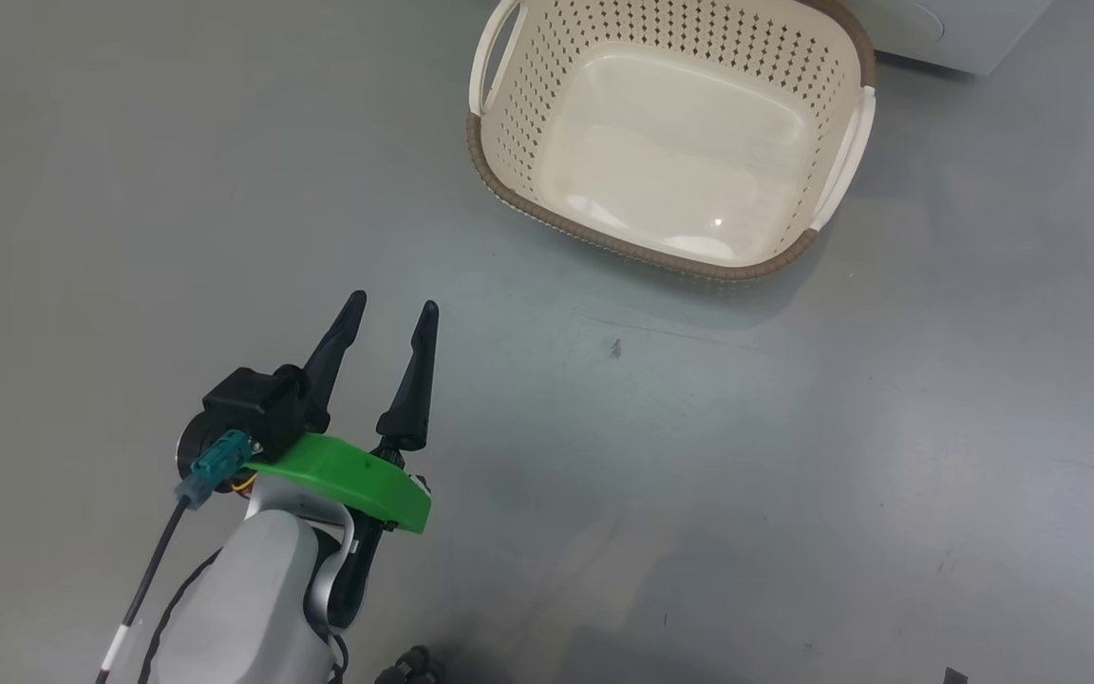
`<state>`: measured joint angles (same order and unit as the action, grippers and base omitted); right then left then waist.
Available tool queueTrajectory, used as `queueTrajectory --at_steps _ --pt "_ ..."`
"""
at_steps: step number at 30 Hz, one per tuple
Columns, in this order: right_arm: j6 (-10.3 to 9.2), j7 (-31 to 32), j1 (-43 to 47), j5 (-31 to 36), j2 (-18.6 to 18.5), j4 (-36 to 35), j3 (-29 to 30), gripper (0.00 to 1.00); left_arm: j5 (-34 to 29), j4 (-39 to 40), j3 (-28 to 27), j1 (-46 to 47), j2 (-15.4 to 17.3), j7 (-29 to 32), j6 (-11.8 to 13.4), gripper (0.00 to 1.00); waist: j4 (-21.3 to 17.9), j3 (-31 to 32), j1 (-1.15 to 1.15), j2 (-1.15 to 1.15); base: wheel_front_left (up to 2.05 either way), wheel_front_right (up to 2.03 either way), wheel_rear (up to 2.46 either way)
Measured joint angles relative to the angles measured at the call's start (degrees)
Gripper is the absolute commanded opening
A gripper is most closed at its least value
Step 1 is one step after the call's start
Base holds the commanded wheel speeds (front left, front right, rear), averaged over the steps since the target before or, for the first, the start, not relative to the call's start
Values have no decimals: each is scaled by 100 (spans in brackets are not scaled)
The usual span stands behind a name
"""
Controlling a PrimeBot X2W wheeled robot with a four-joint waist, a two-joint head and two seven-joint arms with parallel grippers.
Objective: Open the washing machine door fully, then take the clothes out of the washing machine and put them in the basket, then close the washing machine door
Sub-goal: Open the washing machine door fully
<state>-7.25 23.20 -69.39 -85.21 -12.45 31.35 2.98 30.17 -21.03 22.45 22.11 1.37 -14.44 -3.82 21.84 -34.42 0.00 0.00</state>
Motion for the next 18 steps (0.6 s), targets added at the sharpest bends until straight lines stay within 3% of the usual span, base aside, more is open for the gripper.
queueTrajectory --at_steps 18 --pt "1 530 -391 -303 -59 522 60 0 43 -9 209 48 -2 0 44 100 68 -47 0 0 0 0 0"
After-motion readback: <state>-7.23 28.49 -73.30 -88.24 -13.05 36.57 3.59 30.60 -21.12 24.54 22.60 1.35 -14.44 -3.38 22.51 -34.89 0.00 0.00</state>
